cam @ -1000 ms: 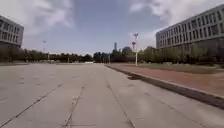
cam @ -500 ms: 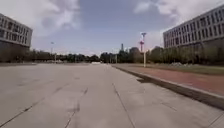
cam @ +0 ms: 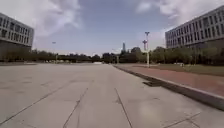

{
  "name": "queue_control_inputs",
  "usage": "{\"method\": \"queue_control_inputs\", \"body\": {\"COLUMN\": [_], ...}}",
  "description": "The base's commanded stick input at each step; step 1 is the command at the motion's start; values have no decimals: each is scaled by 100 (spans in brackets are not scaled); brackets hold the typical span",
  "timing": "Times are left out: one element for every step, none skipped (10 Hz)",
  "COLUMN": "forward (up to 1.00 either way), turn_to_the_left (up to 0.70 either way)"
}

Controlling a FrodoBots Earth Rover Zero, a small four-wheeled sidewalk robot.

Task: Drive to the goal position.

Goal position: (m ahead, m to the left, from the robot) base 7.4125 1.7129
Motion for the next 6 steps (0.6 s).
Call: {"method": "queue_control_inputs", "body": {"forward": [100,100,100,100,100,100], "turn_to_the_left": [0,0,0,0,0,0]}}
